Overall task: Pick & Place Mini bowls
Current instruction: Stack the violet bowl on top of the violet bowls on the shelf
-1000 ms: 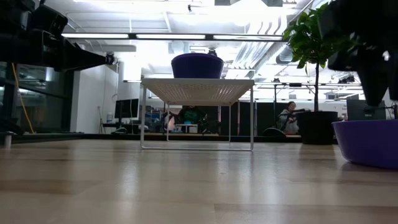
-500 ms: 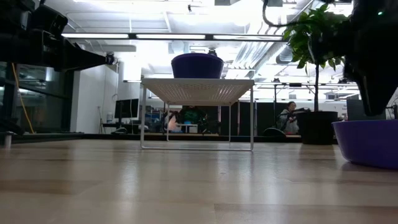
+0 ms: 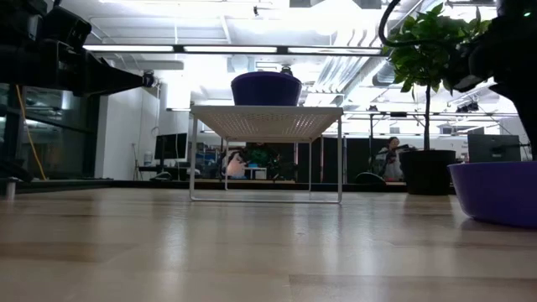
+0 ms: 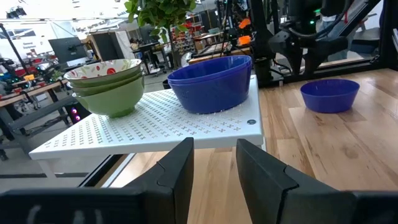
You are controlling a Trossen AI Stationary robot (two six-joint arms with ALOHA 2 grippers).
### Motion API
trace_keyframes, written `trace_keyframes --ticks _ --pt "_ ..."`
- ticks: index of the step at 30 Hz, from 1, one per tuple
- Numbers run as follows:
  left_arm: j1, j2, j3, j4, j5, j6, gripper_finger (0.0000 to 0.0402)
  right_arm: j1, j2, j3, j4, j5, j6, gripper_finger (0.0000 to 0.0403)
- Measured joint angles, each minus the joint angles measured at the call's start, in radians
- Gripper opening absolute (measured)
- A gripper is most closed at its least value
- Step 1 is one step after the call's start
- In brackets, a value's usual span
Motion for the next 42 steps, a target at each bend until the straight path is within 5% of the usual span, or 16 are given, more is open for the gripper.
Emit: trace_keyframes --ticks 14,22,42 --pt "0.000 0.000 0.000 0.000 0.000 0.000 0.0117 0.058 0.000 -0.008 0.040 -0.040 0.195 0.0161" --pt "0.000 0.000 0.000 0.000 0.000 0.000 0.0117 0.070 0.000 -0.145 0.338 -0.091 0.251 0.0160" --pt "0.000 0.000 0.000 0.000 0.000 0.000 0.0117 0.069 -0.027 -0.155 0.290 -0.108 0.254 0.0146"
